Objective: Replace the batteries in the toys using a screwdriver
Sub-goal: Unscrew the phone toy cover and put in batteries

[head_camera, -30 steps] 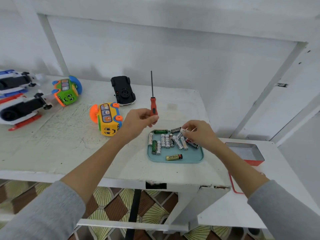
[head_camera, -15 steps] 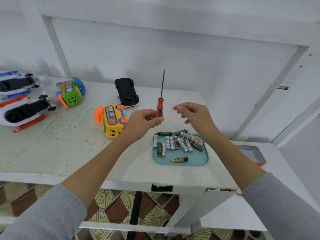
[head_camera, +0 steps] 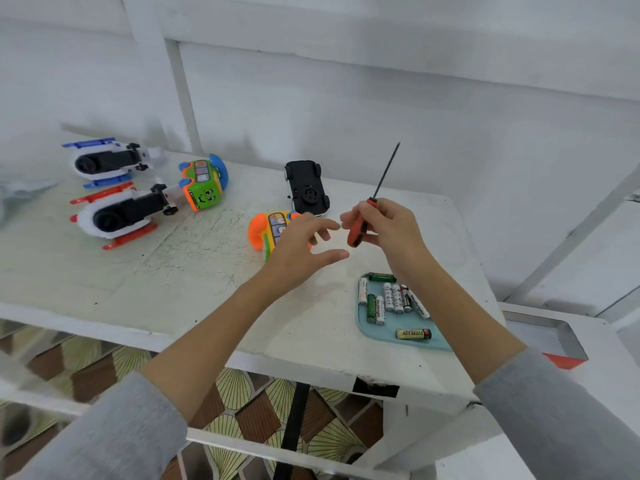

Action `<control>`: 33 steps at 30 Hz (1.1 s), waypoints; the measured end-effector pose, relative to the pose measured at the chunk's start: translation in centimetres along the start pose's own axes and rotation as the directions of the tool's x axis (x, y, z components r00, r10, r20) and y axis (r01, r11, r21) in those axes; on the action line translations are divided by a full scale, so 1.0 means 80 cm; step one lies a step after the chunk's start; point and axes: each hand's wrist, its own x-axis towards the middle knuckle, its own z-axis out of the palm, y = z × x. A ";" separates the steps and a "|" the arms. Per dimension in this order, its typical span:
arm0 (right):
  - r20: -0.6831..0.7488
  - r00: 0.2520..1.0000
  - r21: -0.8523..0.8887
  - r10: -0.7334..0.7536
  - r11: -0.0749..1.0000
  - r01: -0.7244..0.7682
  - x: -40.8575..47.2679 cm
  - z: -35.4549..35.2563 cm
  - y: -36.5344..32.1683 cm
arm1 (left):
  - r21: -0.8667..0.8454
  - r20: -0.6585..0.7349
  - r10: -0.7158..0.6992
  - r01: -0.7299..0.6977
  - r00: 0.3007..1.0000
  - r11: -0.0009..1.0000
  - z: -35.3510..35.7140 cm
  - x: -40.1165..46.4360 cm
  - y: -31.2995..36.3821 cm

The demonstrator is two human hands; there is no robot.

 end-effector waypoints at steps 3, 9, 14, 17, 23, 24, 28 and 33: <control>-0.042 0.999 0.011 0.009 1.000 -0.009 0.006 0.007 0.002 | 0.260 -0.211 -0.029 0.085 0.977 0.962 -0.002 -0.001 -0.027; -0.025 0.997 -0.004 0.076 0.997 -0.076 0.022 0.011 0.016 | 0.414 -0.241 -0.315 0.391 0.918 0.822 0.020 0.004 -0.051; 0.042 0.995 -0.086 0.086 0.993 -0.083 0.037 0.014 0.030 | 0.158 -0.412 -0.240 0.329 0.879 0.931 0.025 -0.003 -0.060; 0.105 0.986 -0.087 0.128 0.989 -0.119 0.045 0.022 0.043 | 0.049 -0.487 -0.249 0.310 0.837 0.949 0.016 -0.011 -0.068; 0.237 0.962 -0.096 0.132 0.989 -0.112 0.047 0.059 0.052 | -0.397 -0.496 -0.440 0.255 0.748 0.881 -0.013 -0.024 -0.064; 0.259 0.956 -0.109 0.139 0.988 -0.114 0.049 0.068 0.053 | -0.429 -0.497 -0.447 0.237 0.743 0.871 -0.016 -0.025 -0.062; 0.380 0.915 -0.007 0.139 0.989 -0.147 0.056 0.102 0.053 | -0.517 -0.482 -0.443 0.163 0.756 0.841 -0.029 -0.025 -0.061; 0.337 0.930 0.195 0.144 0.956 -0.218 0.062 0.133 0.052 | -0.540 -0.378 -0.414 0.166 0.828 0.825 -0.048 -0.022 -0.077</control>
